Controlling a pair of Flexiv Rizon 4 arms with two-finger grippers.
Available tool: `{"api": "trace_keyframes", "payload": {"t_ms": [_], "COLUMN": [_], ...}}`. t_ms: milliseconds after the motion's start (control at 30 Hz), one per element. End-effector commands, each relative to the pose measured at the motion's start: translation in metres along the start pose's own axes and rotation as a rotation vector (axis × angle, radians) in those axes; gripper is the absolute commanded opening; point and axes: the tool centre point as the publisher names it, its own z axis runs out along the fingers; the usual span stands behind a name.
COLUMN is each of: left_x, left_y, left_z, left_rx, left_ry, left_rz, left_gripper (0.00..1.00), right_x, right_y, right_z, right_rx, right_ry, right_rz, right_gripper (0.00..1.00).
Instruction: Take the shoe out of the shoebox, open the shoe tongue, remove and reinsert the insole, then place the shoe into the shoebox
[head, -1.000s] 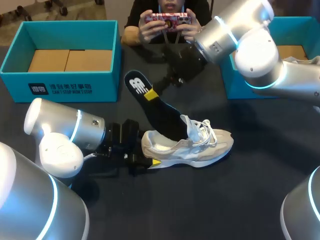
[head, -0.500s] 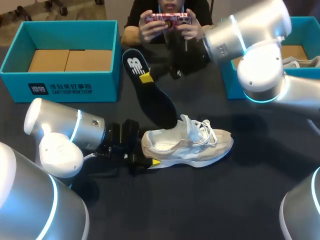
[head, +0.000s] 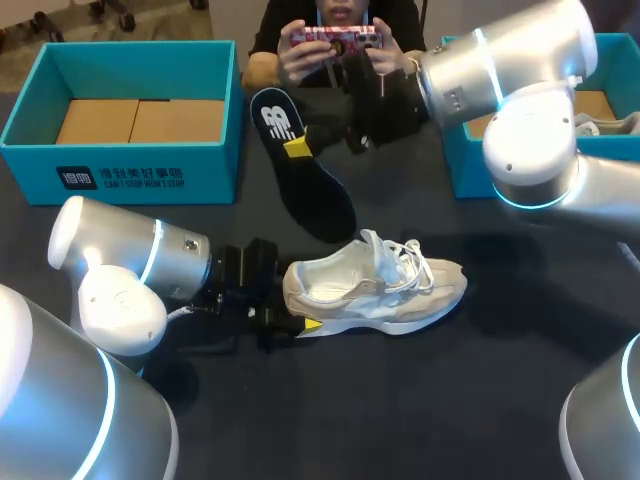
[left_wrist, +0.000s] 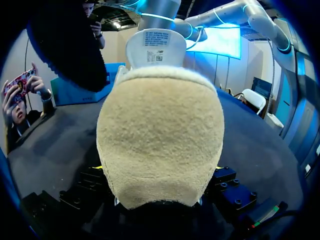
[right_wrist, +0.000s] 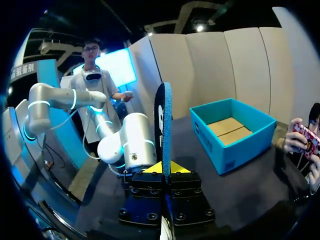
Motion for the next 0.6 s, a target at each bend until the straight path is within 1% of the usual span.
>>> {"api": "trace_keyframes", "payload": {"t_ms": [33, 333, 400, 467, 567, 600], "left_x": [-0.002, -0.002, -0.002, -0.002, -0.002, -0.002], "left_y": [0.010, 0.010, 0.010, 0.010, 0.010, 0.010], "left_z": [0.005, 0.005, 0.005, 0.005, 0.005, 0.005], "left_rx": [-0.003, -0.003, -0.003, -0.003, -0.003, -0.003], "left_ry": [-0.001, -0.001, -0.001, -0.001, -0.001, -0.001], "left_rz": [0.000, 0.000, 0.000, 0.000, 0.000, 0.000], "left_gripper": [0.00, 0.00, 0.00, 0.00, 0.00, 0.00], "right_x": [0.001, 0.001, 0.001, 0.003, 0.011, 0.013], "right_y": [0.000, 0.000, 0.000, 0.003, 0.013, 0.016], "right_z": [0.001, 0.001, -0.004, -0.008, -0.018, -0.019], "right_rx": [0.000, 0.000, -0.065, -0.069, -0.109, -0.107], "right_ry": [-0.004, -0.004, 0.025, 0.039, 0.058, 0.058], "right_rz": [0.000, 0.000, 0.009, 0.017, 0.036, 0.053], "right_gripper": [0.00, 0.00, 0.00, 0.00, 0.00, 0.00]}}
